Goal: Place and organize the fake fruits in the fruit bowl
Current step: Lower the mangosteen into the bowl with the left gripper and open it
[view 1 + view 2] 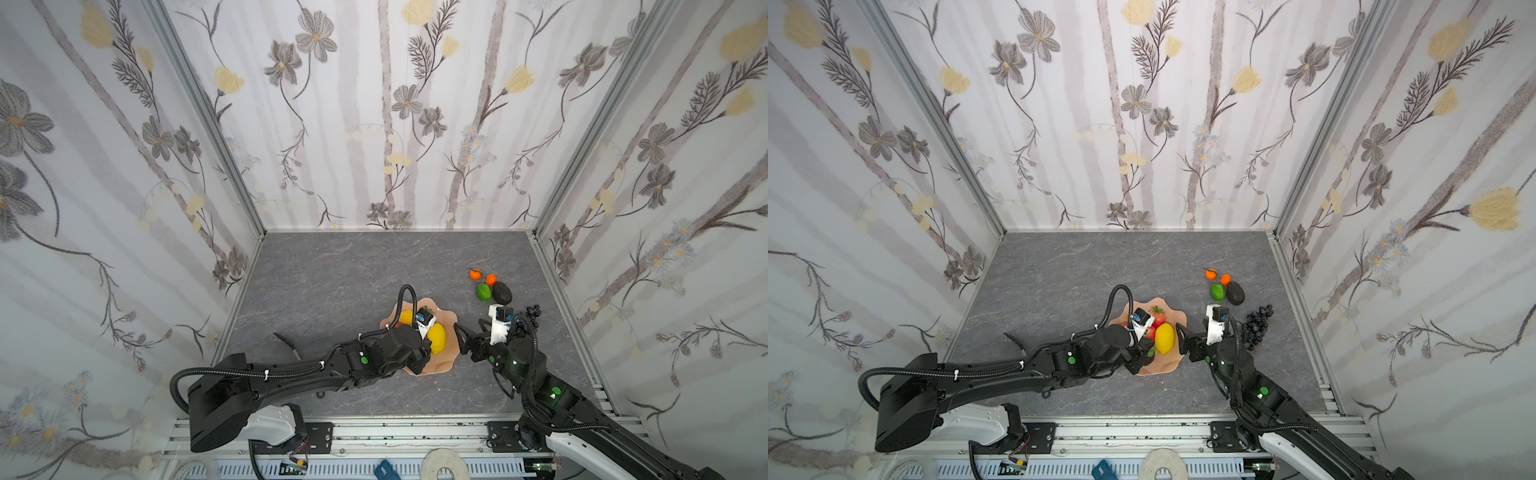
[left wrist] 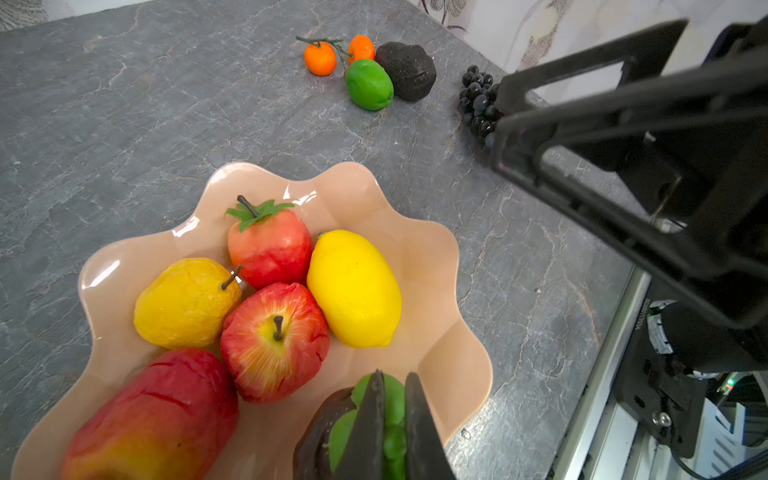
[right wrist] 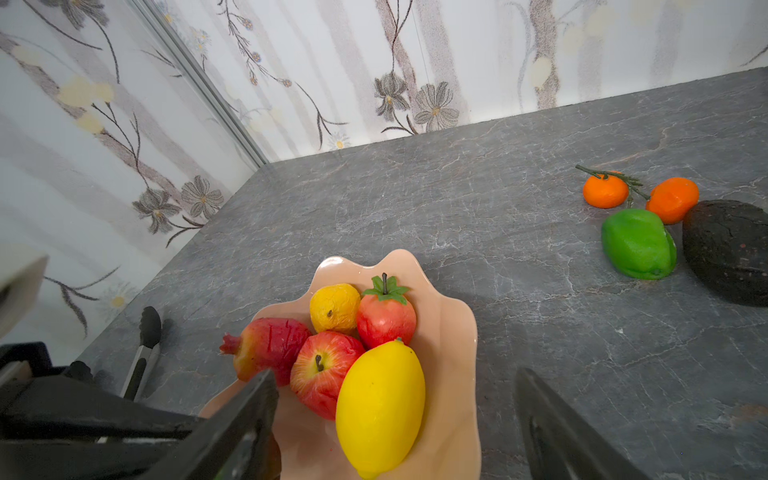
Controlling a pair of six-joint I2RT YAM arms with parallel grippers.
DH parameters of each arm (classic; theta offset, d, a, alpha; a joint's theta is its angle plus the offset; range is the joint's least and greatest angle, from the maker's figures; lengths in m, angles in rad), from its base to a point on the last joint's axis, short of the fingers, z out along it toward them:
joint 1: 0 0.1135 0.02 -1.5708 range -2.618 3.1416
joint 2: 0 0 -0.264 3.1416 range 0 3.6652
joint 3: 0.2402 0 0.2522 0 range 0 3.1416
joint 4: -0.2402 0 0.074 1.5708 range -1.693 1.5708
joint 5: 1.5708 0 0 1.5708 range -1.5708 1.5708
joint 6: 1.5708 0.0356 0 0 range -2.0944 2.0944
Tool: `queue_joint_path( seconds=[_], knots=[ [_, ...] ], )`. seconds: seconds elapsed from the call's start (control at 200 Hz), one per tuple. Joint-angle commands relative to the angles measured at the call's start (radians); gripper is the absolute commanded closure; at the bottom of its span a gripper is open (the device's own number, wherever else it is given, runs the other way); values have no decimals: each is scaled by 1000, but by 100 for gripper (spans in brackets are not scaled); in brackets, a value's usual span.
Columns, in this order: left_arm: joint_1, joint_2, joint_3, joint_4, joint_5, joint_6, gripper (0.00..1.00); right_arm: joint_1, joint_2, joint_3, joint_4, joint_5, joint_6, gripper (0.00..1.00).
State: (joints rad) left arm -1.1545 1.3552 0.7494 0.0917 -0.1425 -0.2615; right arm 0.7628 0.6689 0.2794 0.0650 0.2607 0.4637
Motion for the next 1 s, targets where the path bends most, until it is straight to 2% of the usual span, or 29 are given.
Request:
queue_joint_path(
  seconds=[0.0,0.58,0.695,0.819,0.994],
  knots=[
    [1,16,-42,119,-58,10,100,0,-4,3,53,-6,22,11],
    [27,63,-165,350,-103,50,100,0,-28,12,23,-35,45,11],
    [36,77,-163,349,-97,41,94,0,-32,20,3,-19,45,11],
    [42,72,-167,349,-96,34,90,-3,-31,47,-65,64,72,12],
    [45,50,-178,345,-102,35,84,-29,-1,87,-121,79,84,12]
  ],
)
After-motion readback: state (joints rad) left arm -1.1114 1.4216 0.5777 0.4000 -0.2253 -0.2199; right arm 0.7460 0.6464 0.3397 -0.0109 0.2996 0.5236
